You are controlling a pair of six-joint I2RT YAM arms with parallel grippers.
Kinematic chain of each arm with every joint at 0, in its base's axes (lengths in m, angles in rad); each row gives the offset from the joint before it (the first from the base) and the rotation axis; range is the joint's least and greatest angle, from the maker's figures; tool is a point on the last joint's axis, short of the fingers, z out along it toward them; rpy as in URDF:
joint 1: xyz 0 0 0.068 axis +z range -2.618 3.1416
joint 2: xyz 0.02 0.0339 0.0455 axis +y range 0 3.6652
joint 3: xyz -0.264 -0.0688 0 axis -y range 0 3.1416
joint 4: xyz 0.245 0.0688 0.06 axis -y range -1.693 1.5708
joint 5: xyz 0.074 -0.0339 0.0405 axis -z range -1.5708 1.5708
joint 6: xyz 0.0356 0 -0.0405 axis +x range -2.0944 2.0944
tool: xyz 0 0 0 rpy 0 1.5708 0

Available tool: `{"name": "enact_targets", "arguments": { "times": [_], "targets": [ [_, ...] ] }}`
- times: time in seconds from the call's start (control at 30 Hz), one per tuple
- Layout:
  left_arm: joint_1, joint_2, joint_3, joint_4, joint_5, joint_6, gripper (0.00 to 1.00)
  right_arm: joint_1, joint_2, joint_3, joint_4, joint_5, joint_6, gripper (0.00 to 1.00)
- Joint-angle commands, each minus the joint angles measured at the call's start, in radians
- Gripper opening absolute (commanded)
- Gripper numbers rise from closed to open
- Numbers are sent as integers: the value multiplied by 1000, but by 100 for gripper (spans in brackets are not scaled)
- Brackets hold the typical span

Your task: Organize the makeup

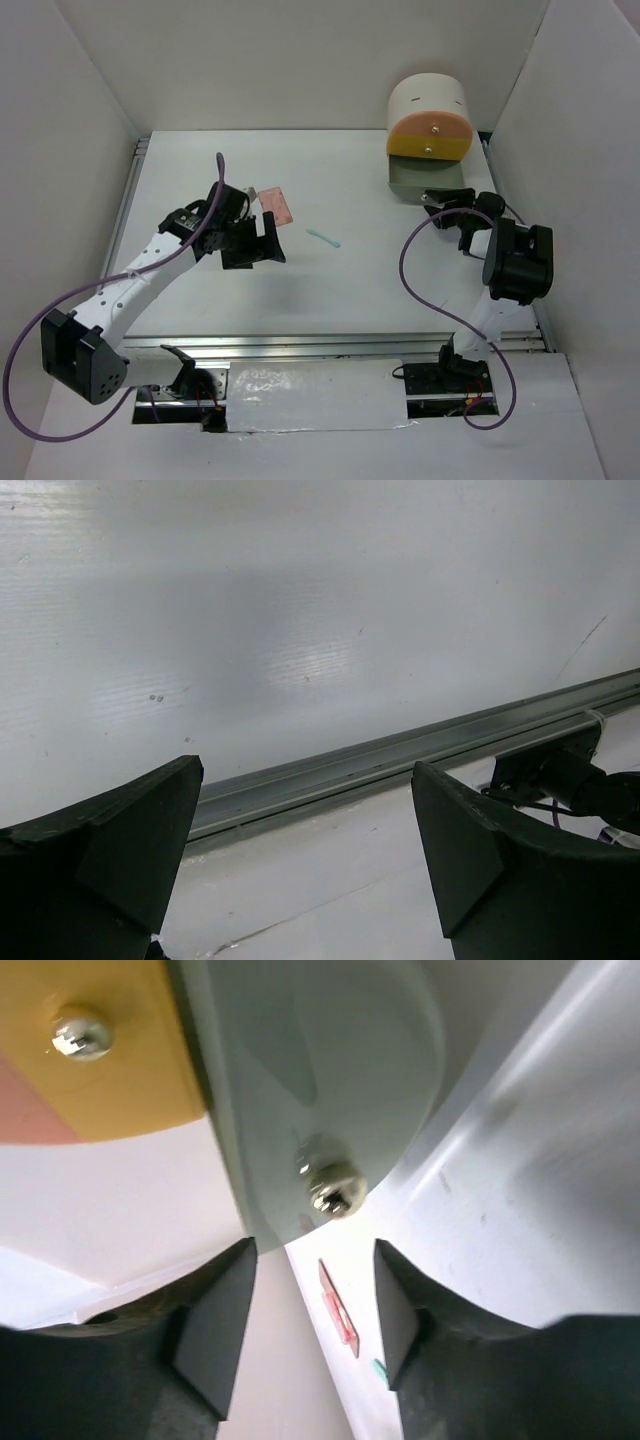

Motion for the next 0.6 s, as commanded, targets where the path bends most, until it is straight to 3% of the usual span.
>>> {"name": "enact_targets", "arguments": {
  "times": [0.0, 0.17, 0.23, 0.33, 0.37, 0.47, 0.57],
  "targets": [
    [3, -39, -3, 1, -20, -28, 100, -11, -92, -28, -3, -19, -34, 59],
    [2, -13, -4, -34, -86, -75, 99, 22, -222, -41, -108, -51, -121, 81],
    [3, 16, 8, -46, -124, -106, 100, 65, -306, -8, -200, -25, -185, 82],
    [3, 62, 35, -72, -167, -155, 99, 244, -373, 71, -432, 81, -357, 83],
    [5, 76, 46, -90, -190, -164, 99, 359, -365, 166, -581, 108, -465, 83],
    [8, 124, 107, -141, -254, -203, 99, 507, -226, 440, -847, 224, -694, 82],
    [23, 156, 170, -233, -333, -229, 99, 639, -2, 718, -1245, 325, -860, 82]
  ]
}}
